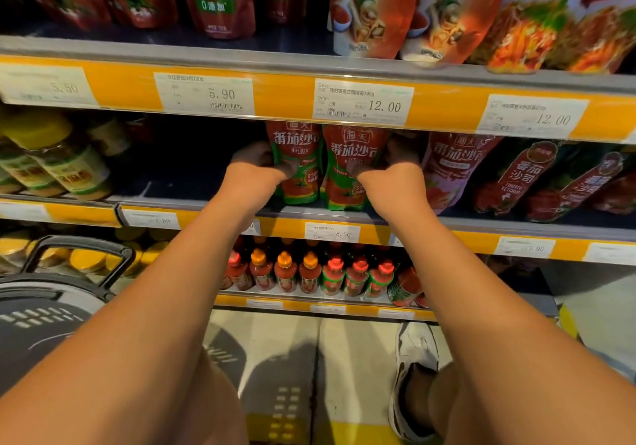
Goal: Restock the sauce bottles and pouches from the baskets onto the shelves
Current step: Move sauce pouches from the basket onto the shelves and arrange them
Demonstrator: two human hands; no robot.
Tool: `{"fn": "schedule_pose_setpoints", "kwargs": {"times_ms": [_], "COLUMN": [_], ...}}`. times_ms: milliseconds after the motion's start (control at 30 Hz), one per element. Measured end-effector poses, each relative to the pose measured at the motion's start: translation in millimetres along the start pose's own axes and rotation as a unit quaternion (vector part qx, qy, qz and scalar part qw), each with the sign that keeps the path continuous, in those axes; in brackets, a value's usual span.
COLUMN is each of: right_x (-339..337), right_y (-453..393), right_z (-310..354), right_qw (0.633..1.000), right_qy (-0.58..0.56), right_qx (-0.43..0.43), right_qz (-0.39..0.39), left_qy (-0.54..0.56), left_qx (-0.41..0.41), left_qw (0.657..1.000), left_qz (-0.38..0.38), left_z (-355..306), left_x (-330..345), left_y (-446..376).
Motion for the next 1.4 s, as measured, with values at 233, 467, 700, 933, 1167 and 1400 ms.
{"fn": "schedule_pose_setpoints", "kwargs": {"times_ms": [233, 467, 700, 933, 1167, 1400], "right_x": [4.9, 11.0, 18.3, 25.0, 24.5, 25.4], "right_y": [9.6, 9.0, -2.0, -9.3, -12.2, -21.5], "right_z": [-32.5, -40.8, -45.2, -46.0, -46.3, -40.5], "right_qw": [0.979, 0.962, 0.967, 0.953, 0.965, 0.971], "right_qy": [0.194, 0.272, 0.256, 0.299, 0.261, 0.238], "right_qx": [0.005, -0.018, -0.002, 0.028, 0.032, -0.012], "right_qz": [0.065, 0.031, 0.004, 0.029, 0.016, -0.013], "left_qy": [-0.135, -0.149, -0.163, -0.183, -0.224, -0.224], "left_qx": [0.047, 0.087, 0.090, 0.116, 0.148, 0.147], "left_qw": [0.990, 0.985, 0.982, 0.975, 0.961, 0.962], "left_qz": [0.016, -0.003, -0.030, -0.045, -0.062, -0.060], "left_z": [12.6, 16.5, 25.9, 25.0, 17.2, 14.6], "left_x": [-4.4, 4.6, 10.3, 16.1, 23.8, 30.2], "left_y": [-0.5, -8.9, -27.5, -34.4, -36.6, -41.8]}}
Point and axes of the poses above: each hand's wrist, its own y-axis away from the middle knuckle, its own x-axis out of the palm, z = x × y, the point moved 7 cm from there along -y, towards the middle knuckle, and after that the axes turned 14 degrees about -z, right-handed, at the moved point
